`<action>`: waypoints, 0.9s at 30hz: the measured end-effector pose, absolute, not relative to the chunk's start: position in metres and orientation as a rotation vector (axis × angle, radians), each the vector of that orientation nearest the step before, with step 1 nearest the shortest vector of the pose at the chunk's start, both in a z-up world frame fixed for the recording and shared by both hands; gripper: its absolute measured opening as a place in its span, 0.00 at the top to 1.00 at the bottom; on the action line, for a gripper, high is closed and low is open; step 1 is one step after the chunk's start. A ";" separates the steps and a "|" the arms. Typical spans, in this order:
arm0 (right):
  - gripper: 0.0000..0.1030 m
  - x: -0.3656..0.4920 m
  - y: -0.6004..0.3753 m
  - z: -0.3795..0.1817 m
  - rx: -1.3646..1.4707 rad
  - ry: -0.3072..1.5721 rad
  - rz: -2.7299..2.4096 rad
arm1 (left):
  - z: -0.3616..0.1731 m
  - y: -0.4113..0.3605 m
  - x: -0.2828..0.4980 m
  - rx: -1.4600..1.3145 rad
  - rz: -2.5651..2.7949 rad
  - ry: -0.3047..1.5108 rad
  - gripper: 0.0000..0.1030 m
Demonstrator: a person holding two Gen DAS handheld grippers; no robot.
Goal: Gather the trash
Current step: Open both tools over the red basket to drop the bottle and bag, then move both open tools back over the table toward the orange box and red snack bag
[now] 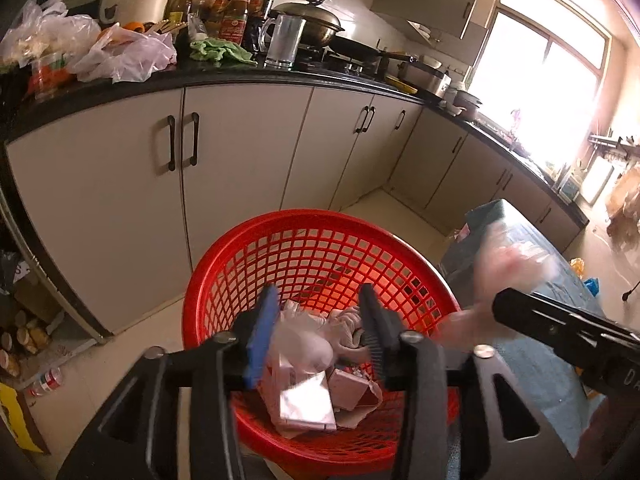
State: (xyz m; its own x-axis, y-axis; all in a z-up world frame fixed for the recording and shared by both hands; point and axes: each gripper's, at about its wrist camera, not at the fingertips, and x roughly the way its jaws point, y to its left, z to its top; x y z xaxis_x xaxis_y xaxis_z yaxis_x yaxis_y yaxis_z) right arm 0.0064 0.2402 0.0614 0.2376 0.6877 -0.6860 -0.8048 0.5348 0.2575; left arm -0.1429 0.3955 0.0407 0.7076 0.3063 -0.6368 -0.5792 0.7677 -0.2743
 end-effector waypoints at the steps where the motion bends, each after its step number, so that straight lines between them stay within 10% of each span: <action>1: 0.48 0.007 0.240 0.061 -0.154 0.847 1.025 | 0.042 0.395 -0.144 -0.487 0.516 0.598 0.51; 27: 0.48 0.056 0.047 0.068 0.159 0.854 0.825 | 0.081 0.266 -0.111 -0.298 0.318 0.613 0.43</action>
State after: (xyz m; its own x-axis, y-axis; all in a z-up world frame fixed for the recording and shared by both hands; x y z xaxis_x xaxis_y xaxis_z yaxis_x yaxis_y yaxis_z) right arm 0.0562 0.0471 0.0685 0.3752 0.7018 -0.6055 -0.5813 0.6870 0.4361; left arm -0.1113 0.2659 0.0814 0.7726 0.2013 -0.6022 -0.3758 0.9094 -0.1781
